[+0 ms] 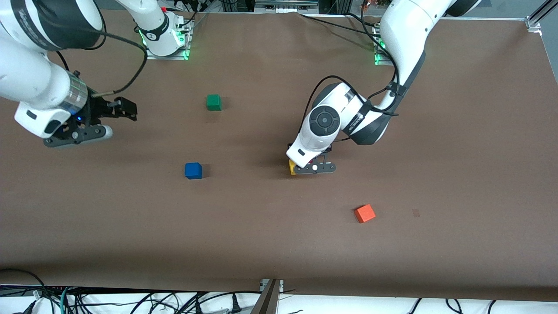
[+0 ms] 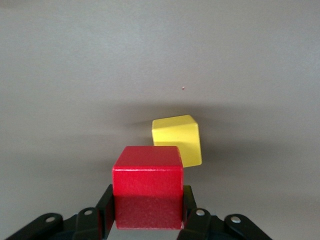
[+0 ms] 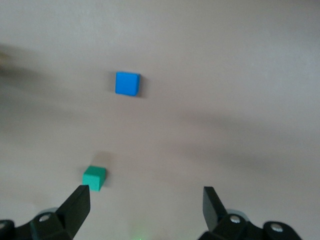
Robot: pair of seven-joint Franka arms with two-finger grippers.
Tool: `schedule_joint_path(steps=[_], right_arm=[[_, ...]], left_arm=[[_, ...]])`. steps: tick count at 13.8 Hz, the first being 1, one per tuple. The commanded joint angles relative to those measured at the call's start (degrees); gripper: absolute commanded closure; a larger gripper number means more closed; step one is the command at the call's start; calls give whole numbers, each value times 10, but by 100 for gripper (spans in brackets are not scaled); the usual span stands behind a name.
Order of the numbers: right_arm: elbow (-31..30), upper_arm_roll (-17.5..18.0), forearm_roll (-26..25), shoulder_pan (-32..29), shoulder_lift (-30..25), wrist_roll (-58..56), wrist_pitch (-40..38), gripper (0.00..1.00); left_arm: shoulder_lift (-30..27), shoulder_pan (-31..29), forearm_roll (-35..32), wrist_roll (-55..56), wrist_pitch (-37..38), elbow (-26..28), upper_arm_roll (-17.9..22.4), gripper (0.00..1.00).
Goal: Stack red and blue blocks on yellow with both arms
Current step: 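Lower red block onto yellow, open left gripper while right gripper reaches blue, then grasp the blue block with the right gripper while the left gripper withdraws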
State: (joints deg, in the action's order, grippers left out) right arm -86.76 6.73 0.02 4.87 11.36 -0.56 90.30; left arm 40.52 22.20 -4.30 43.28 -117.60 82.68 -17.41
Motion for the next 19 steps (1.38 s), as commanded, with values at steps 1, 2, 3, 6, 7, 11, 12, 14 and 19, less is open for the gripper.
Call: schedule_joint_path(steps=[1, 2, 3, 6, 7, 11, 12, 14, 19], right_arm=[[14, 4, 21, 1, 37, 7, 42, 0], [13, 4, 30, 12, 50, 9, 64, 0], [12, 4, 36, 21, 63, 18, 88, 0], [-34, 4, 42, 64, 88, 112, 165, 0], [-53, 4, 42, 73, 91, 119, 198, 0], [-88, 4, 36, 84, 145, 136, 300, 0], [-113, 3, 31, 84, 150, 130, 336, 0], [-174, -1, 14, 83, 148, 123, 414, 0], [-256, -10, 10, 78, 174, 122, 560, 0]], left_arm=[[32, 25, -9, 22, 11, -51, 13, 100], [39, 33, -11, 29, 11, -55, 17, 100], [44, 47, -14, 44, 2, -59, 19, 100], [47, 61, -22, 52, -10, -59, 36, 100], [48, 61, -23, 52, -10, -59, 37, 100], [53, 62, -42, 53, -10, -59, 37, 100], [53, 62, -42, 56, -10, -59, 37, 100], [52, 61, -42, 56, -10, -61, 38, 0], [-24, 7, -42, 50, 9, -67, 39, 0]])
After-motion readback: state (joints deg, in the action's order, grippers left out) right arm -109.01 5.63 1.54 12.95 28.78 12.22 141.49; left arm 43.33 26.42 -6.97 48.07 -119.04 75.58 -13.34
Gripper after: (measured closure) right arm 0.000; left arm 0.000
